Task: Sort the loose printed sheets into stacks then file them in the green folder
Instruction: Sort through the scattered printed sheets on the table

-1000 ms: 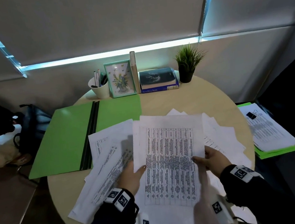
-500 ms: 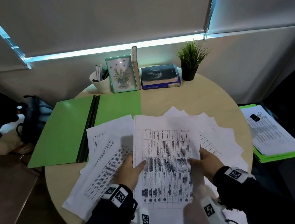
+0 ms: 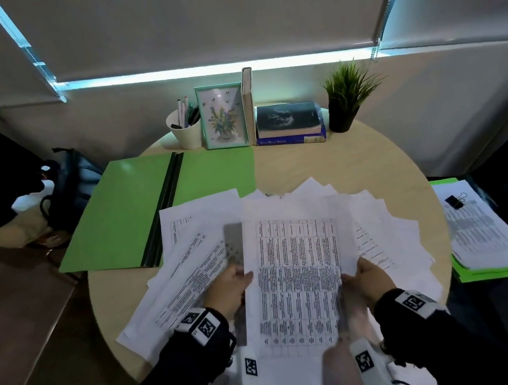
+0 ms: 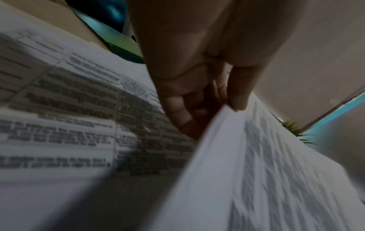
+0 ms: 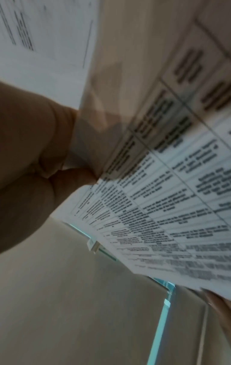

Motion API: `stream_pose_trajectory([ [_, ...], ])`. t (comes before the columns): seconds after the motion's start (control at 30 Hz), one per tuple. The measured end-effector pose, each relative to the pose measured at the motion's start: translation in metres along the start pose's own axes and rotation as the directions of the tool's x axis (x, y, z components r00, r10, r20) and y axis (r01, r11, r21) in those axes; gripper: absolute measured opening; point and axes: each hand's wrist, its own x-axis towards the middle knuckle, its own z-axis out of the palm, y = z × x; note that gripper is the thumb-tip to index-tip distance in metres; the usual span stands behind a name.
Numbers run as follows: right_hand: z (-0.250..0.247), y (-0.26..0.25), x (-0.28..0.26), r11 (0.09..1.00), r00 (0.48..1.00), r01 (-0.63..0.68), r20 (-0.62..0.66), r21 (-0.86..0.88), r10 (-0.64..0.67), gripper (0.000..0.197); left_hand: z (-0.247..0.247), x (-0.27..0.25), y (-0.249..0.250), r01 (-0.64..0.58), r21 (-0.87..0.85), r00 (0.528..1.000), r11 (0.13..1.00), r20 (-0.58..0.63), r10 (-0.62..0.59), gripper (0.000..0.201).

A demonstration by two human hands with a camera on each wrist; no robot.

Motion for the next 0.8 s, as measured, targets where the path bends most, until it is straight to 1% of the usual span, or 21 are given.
stream_pose_trajectory([
  [0.03,-0.001,0.001,0.001,0.998,0.999,-0.015,-0.036,-0.069,0.013,0.022,-0.008,0.004,-0.002,0.015,-0.008,1.0,1.0,-0.012,-0.015,0.012],
  [0.07,-0.002,0.001,0.002,0.991,0.998,-0.033,-0.061,-0.13,0.025,0.019,-0.019,0.01,-0.005,0.019,0.019,0.998,1.0,-0.052,-0.018,0.009],
  [0.13,-0.004,0.001,0.002,0.97,0.994,-0.076,-0.092,-0.231,0.056,0.019,-0.045,0.026,-0.013,0.035,0.153,0.986,0.988,-0.169,-0.009,0.012],
  [0.17,-0.004,0.001,0.003,0.962,0.992,-0.099,-0.106,-0.254,0.074,0.012,-0.06,0.035,-0.019,0.055,0.237,0.976,0.97,-0.218,-0.002,0.016],
  [0.2,-0.003,0.001,0.002,0.957,0.988,-0.121,-0.123,-0.265,0.091,0.01,-0.074,0.042,-0.024,0.081,0.327,0.967,0.942,-0.256,0.006,0.02],
  [0.23,-0.002,0.002,0.003,0.95,0.985,-0.144,-0.134,-0.277,0.11,0.022,-0.087,0.048,-0.03,0.105,0.414,0.96,0.904,-0.28,0.017,0.026],
  [0.27,0.0,0.002,0.002,0.943,0.982,-0.163,-0.137,-0.291,0.127,0.03,-0.098,0.054,-0.036,0.12,0.492,0.957,0.862,-0.287,0.031,0.033],
  [0.3,0.002,0.003,0.002,0.933,0.981,-0.178,-0.135,-0.312,0.142,0.033,-0.106,0.057,-0.041,0.125,0.549,0.958,0.826,-0.283,0.043,0.04],
  [0.37,0.006,0.004,0.002,0.925,0.977,-0.202,-0.138,-0.322,0.165,0.035,-0.114,0.062,-0.048,0.102,0.609,0.959,0.787,-0.271,0.086,0.054],
  [0.43,0.008,0.003,0.002,0.918,0.971,-0.225,-0.153,-0.328,0.183,0.035,-0.116,0.066,-0.053,0.063,0.626,0.96,0.778,-0.252,0.125,0.064],
  [0.5,0.008,0.001,0.003,0.915,0.968,-0.237,-0.165,-0.328,0.191,0.035,-0.114,0.072,-0.057,0.043,0.629,0.968,0.776,-0.219,0.124,0.07],
  [0.53,0.009,0.0,0.002,0.91,0.965,-0.248,-0.168,-0.331,0.202,0.034,-0.113,0.074,-0.058,0.042,0.629,0.975,0.776,-0.195,0.105,0.07],
  [0.6,0.01,0.0,0.001,0.901,0.961,-0.262,-0.175,-0.344,0.213,0.036,-0.111,0.077,-0.061,0.02,0.609,0.99,0.793,-0.124,0.07,0.065],
  [0.67,0.01,0.0,0.001,0.895,0.957,-0.277,-0.187,-0.349,0.223,0.037,-0.11,0.08,-0.063,-0.01,0.542,0.998,0.84,-0.052,0.045,0.051],
  [0.7,0.011,0.0,0.001,0.893,0.954,-0.283,-0.194,-0.35,0.227,0.037,-0.112,0.082,-0.064,-0.017,0.506,0.998,0.862,-0.041,0.043,0.048],
  [0.77,0.012,-0.001,0.002,0.891,0.951,-0.29,-0.207,-0.348,0.229,0.037,-0.121,0.086,-0.067,0.022,0.488,0.995,0.872,-0.095,0.027,0.055],
  [0.8,0.013,-0.001,0.002,0.892,0.949,-0.295,-0.212,-0.342,0.232,0.037,-0.127,0.09,-0.071,0.05,0.506,0.988,0.861,-0.149,0.03,0.061],
])
